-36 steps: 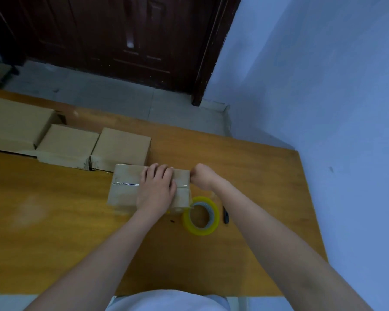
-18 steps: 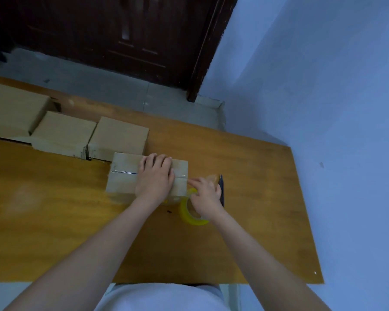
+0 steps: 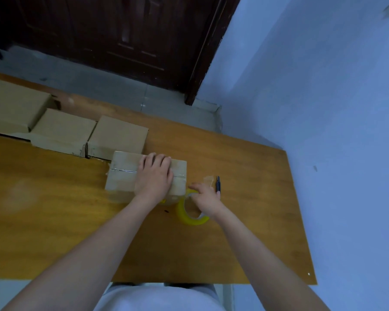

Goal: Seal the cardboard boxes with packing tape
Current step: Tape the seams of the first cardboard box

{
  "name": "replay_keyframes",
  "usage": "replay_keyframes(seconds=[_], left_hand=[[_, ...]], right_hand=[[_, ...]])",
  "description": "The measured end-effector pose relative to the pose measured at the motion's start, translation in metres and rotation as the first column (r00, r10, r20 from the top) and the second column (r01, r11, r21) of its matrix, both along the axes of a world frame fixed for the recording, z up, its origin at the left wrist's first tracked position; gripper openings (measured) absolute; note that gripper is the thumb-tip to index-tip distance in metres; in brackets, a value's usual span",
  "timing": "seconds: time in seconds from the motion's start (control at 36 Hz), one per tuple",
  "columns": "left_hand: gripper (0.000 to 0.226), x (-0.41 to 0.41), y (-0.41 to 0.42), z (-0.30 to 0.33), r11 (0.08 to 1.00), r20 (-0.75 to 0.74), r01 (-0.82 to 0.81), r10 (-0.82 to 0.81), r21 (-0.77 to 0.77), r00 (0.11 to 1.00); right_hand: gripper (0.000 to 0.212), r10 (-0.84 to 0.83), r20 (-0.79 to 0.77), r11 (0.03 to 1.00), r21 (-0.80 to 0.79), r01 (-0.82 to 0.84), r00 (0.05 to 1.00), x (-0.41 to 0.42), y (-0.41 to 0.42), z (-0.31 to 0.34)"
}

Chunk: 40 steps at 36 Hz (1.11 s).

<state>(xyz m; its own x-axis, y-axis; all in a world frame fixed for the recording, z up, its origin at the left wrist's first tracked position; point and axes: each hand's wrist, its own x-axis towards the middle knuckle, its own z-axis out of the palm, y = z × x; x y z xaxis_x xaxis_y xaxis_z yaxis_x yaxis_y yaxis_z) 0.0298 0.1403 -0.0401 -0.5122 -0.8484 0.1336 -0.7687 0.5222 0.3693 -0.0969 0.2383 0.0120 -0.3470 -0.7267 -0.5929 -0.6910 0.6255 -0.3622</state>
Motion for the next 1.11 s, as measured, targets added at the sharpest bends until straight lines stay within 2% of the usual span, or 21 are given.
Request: replay_keyframes(seconds=[0.06,0.14,0.33,0.47,0.61,0.67,0.75,0.89,1.03,1.11], left_hand=[[0.033,0.000,0.000,0.001,1.000,0.015,0.001,-0.002,0.015,1.000],[0.034,0.000,0.000,0.003,1.000,0.028,0.008,-0.009,0.023,1.000],[0.033,0.000,0.001,0.004,1.000,0.027,0.004,-0.004,0.015,1.000],[0.035,0.001,0.001,0.005,1.000,0.027,0.009,-0.010,0.020,1.000],[0.037,0.000,0.000,0.002,1.000,-0.005,-0.009,0.009,-0.013,1.000],[0.044,0.001,0.000,0.003,1.000,-0.007,-0.009,0.009,-0.021,1.000],[0.046,0.001,0.000,0.002,1.000,0.014,-0.001,0.002,-0.017,1.000],[0.047,0.000,-0.001,0.000,1.000,0.031,0.010,-0.011,0.017,0.999],[0.044,-0.001,-0.001,-0.001,1.000,0.020,0.000,0.000,-0.005,1.000],[0.043,-0.001,-0.001,-0.003,1.000,0.016,0.002,-0.002,-0.024,1.000]], right_hand=[[0.043,0.026,-0.012,0.997,-0.067,-0.027,1.000,-0.007,0.003,0.004],[0.042,0.163,-0.058,0.984,-0.069,-0.166,0.985,0.000,0.006,0.004],[0.037,0.362,-0.298,0.919,-0.045,-0.392,0.883,0.010,0.005,0.000],[0.028,0.453,-0.450,0.849,-0.045,-0.526,0.770,0.009,0.002,0.003],[0.011,0.503,-0.627,0.702,-0.105,-0.704,0.595,0.001,0.003,-0.002],[0.017,0.506,-0.668,0.663,-0.102,-0.742,0.545,-0.004,0.003,-0.006],[0.017,0.488,-0.701,0.623,-0.137,-0.770,0.519,-0.009,0.004,-0.011],[0.018,0.467,-0.700,0.623,-0.174,-0.763,0.541,-0.019,-0.004,-0.018],[0.012,0.440,-0.546,0.706,-0.281,-0.651,0.713,-0.018,-0.020,-0.020],[0.014,0.422,-0.413,0.804,-0.241,-0.543,0.807,-0.019,-0.020,-0.017]])
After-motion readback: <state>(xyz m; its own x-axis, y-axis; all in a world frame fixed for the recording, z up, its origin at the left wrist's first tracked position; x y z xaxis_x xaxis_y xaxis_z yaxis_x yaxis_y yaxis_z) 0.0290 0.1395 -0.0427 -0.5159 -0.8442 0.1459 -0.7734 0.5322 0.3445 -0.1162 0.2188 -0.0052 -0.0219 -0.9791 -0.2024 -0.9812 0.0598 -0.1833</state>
